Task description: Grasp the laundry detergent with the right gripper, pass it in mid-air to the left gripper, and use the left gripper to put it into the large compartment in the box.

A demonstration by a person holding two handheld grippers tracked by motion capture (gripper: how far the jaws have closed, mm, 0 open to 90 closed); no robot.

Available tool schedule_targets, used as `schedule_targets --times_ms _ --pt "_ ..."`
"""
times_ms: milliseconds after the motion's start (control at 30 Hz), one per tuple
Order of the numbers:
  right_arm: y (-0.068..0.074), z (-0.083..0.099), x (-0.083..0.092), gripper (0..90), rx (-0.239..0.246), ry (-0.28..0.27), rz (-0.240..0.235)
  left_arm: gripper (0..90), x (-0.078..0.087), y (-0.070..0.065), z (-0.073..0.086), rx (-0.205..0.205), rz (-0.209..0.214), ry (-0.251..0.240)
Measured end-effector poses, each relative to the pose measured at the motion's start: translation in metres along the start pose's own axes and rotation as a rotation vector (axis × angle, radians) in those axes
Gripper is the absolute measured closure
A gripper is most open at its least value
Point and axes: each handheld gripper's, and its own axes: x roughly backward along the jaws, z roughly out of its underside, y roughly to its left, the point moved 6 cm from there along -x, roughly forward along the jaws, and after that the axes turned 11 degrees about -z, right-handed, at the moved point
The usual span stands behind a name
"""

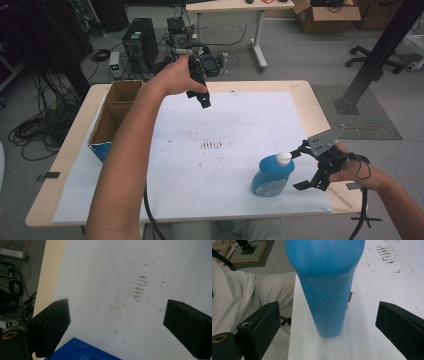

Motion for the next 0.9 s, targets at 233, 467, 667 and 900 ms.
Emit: schedule_targets --times_ms 233,467,667,900 --pt "-0.001 0.004 -0.005 5.5 -0.003 -0.031 -0.003 7.6 -0.001 0.000 0.000 -0.001 -0.001 0.002" --pt "-0.003 0.007 -0.009 5.5 -0.001 -0.089 0.001 7.6 -0.002 0.000 -0.001 0.007 -0.001 -0.003" --pt "-0.005 0.009 -0.013 5.2 -0.004 -0.113 -0.001 7.6 -0.001 0.000 -0.001 0.006 0.001 0.001" --pt "-0.005 0.011 -0.018 4.6 -0.007 -0.142 -0.005 7.5 -0.002 0.000 -0.001 0.008 -0.001 0.001"
